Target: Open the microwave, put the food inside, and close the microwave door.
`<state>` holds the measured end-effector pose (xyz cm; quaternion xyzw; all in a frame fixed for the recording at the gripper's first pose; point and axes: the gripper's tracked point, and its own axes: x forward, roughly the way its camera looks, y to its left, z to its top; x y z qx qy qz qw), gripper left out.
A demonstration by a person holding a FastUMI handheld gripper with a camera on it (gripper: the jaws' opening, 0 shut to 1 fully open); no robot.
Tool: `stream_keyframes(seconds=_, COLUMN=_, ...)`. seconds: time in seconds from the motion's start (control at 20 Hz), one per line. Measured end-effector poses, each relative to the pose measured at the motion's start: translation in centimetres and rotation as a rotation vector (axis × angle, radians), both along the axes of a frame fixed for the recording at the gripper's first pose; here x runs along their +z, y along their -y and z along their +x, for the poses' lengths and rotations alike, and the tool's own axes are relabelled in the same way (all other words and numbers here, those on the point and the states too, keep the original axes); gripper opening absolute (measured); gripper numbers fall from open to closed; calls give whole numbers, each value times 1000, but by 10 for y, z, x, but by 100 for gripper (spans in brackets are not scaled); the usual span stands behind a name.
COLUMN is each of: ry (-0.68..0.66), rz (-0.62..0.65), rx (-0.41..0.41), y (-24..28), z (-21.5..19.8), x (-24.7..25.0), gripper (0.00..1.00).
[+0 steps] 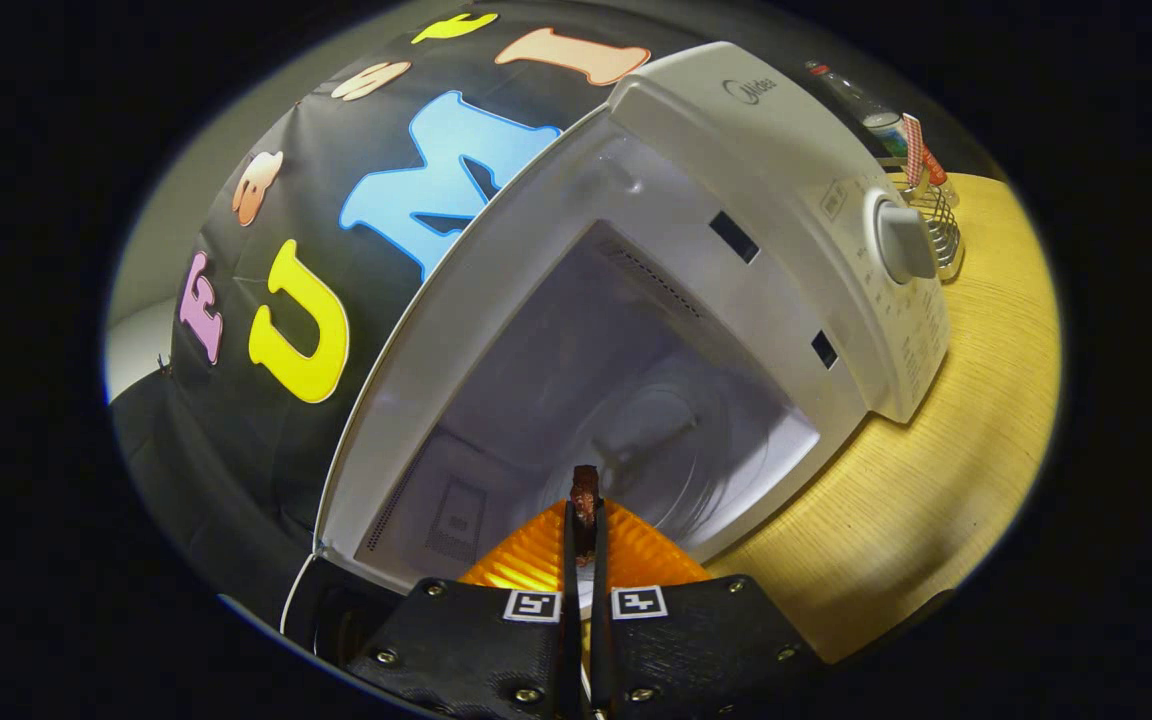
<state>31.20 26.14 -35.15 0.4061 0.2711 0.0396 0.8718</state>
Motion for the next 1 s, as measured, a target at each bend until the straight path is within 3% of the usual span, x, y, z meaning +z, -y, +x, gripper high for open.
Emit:
stream_keyframes(seconds=0.2, ry=18, rz=-103, rx=-5, y=7, z=7, x=-3, gripper=10)
stream_keyframes(seconds=0.25, ry=30, rz=-129, rx=5, y=6, z=9, x=-3, gripper=20)
stream_keyframes(seconds=0.3, ry=37, rz=-159, rx=12, y=6, z=9, x=-4, gripper=34)
stream_keyframes(seconds=0.45, ry=37, rz=-280, rx=17, y=18, z=6, x=-8, gripper=97)
stream_keyframes(seconds=0.65, ry=122, rz=-453, rx=50, y=26, z=9, x=7, gripper=97)
stream_keyframes(seconds=1.0, ry=175, rz=-507, rx=130, y=22, z=-14, x=34, gripper=97)
